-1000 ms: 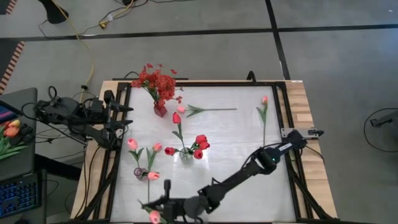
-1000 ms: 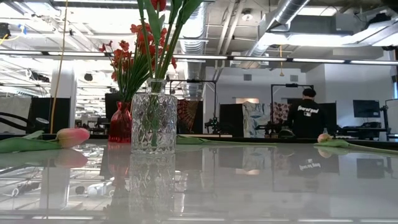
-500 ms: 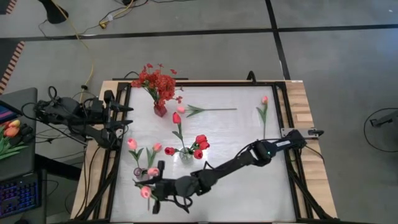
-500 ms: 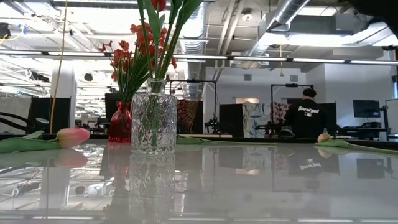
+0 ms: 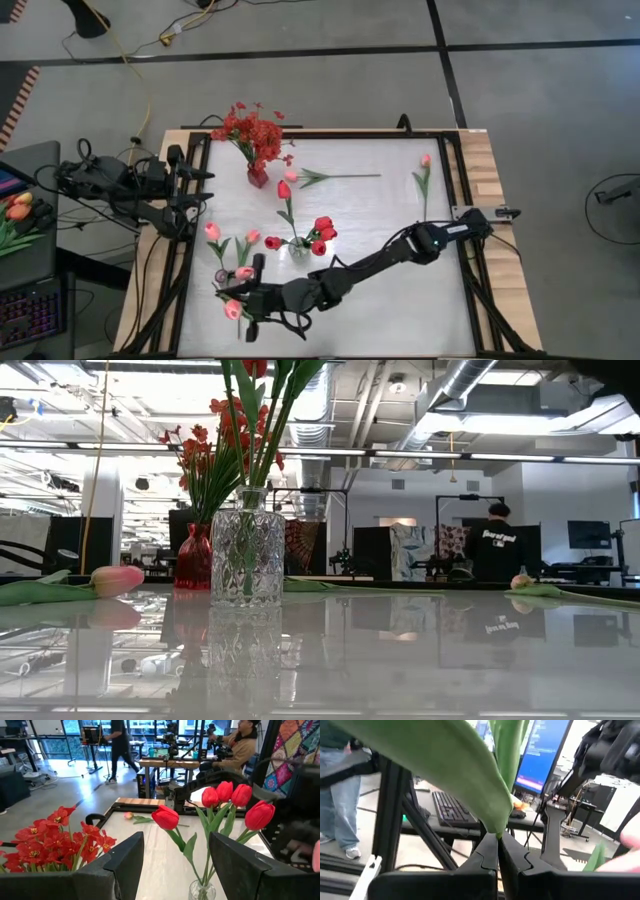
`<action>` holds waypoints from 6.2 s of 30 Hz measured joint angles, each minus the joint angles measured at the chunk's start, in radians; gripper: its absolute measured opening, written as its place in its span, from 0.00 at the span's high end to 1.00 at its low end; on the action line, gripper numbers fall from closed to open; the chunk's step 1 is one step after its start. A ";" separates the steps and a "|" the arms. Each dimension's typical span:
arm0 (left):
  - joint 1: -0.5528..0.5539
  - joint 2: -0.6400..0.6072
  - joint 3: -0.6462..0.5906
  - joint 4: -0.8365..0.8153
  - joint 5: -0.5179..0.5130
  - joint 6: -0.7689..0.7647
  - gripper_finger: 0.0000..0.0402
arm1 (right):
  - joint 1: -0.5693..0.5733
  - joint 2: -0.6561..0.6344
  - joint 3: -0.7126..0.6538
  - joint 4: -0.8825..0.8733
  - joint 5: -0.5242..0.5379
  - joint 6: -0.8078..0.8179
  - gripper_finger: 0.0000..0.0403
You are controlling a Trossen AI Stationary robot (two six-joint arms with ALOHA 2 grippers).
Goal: Sort flowers into vase by color
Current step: Put the pink flower into the purple vase
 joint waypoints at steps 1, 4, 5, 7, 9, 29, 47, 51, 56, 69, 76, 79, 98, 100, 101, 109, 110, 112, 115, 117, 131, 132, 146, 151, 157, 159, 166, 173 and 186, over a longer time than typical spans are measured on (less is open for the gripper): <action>0.000 0.000 0.000 0.000 0.000 0.000 0.47 | 0.002 -0.008 0.002 -0.017 0.000 0.003 0.93; 0.000 0.000 0.000 0.000 0.000 -0.001 0.47 | 0.003 -0.031 0.003 -0.084 0.003 0.027 0.93; 0.000 0.000 0.000 0.000 0.000 -0.002 0.47 | 0.000 -0.032 0.003 -0.107 0.003 0.041 0.93; 0.000 0.000 0.000 0.000 0.001 -0.002 0.47 | -0.005 -0.030 0.002 -0.128 0.003 0.051 0.93; 0.000 0.000 0.000 0.000 0.001 -0.002 0.47 | -0.010 -0.029 0.000 -0.135 0.003 0.051 0.93; 0.000 0.000 0.000 -0.001 0.008 -0.006 0.47 | -0.053 -0.030 0.001 -0.221 -0.077 0.137 0.93; 0.000 0.000 0.000 -0.040 0.010 -0.014 0.47 | -0.097 -0.022 0.001 -0.281 -0.161 0.167 0.93; 0.000 0.000 0.000 -0.040 0.009 -0.014 0.47 | -0.103 -0.022 0.001 -0.299 -0.176 0.175 0.93; 0.000 0.000 0.000 -0.040 0.009 -0.014 0.47 | -0.103 -0.022 0.001 -0.301 -0.183 0.177 0.93; 0.000 0.000 0.000 -0.039 0.009 -0.024 0.47 | -0.105 -0.022 0.001 -0.304 -0.183 0.253 0.80; 0.000 0.000 0.000 -0.040 0.009 -0.025 0.47 | -0.110 -0.022 0.001 -0.319 -0.184 0.318 0.71; 0.000 0.000 0.000 -0.043 0.013 -0.027 0.47 | -0.110 -0.022 0.001 -0.339 -0.184 0.341 0.65; 0.000 0.075 0.163 -0.076 0.255 0.051 0.47 | -0.116 -0.022 0.001 -0.359 -0.187 0.377 0.39; 0.000 0.105 0.178 -0.074 0.324 0.060 0.47 | -0.116 -0.022 0.001 -0.360 -0.187 0.376 0.39; 0.000 0.125 0.182 -0.072 0.362 0.064 0.47 | -0.116 -0.022 0.001 -0.360 -0.187 0.376 0.39; -0.083 0.284 0.192 -0.019 0.476 0.097 0.48 | -0.121 -0.022 0.001 -0.367 -0.187 0.373 0.39; -0.104 0.300 0.204 -0.020 0.471 0.104 0.49 | -0.122 -0.022 0.001 -0.369 -0.187 0.373 0.39; -0.145 0.327 0.240 -0.025 0.446 0.111 0.50 | -0.124 -0.022 0.001 -0.374 -0.187 0.373 0.39; -0.213 0.363 0.297 -0.047 0.422 0.109 0.52 | -0.128 -0.022 0.001 -0.375 -0.187 0.369 0.39; -0.266 0.385 0.316 -0.047 0.403 0.099 0.53 | -0.129 -0.022 0.001 -0.376 -0.187 0.368 0.39; -0.547 0.551 0.317 -0.160 -0.061 -0.110 0.55 | -0.130 -0.022 0.001 -0.386 -0.186 0.356 0.39; -0.553 0.556 0.317 -0.159 -0.078 -0.114 0.55 | -0.130 -0.022 0.001 -0.386 -0.186 0.355 0.39; -0.581 0.572 0.317 -0.034 -0.128 -0.081 0.55 | -0.134 -0.022 0.001 -0.386 -0.186 0.356 0.39; -0.575 0.611 0.317 0.038 -0.131 0.001 0.55 | -0.136 -0.022 0.001 -0.386 -0.186 0.357 0.39; -0.578 0.651 0.317 0.160 -0.126 0.139 0.55 | -0.138 -0.022 0.001 -0.386 -0.186 0.357 0.39; -0.576 0.659 0.317 0.163 -0.125 0.163 0.55 | -0.138 -0.022 0.001 -0.386 -0.186 0.357 0.39; -0.547 0.670 0.317 0.162 -0.086 0.185 0.55 | -0.138 -0.022 0.001 -0.388 -0.186 0.357 0.39; -0.537 0.669 0.317 0.150 -0.071 0.190 0.55 | -0.138 -0.022 0.001 -0.392 -0.186 0.356 0.39; -0.529 0.669 0.317 0.090 -0.052 0.155 0.55 | -0.138 -0.022 0.001 -0.394 -0.186 0.355 0.39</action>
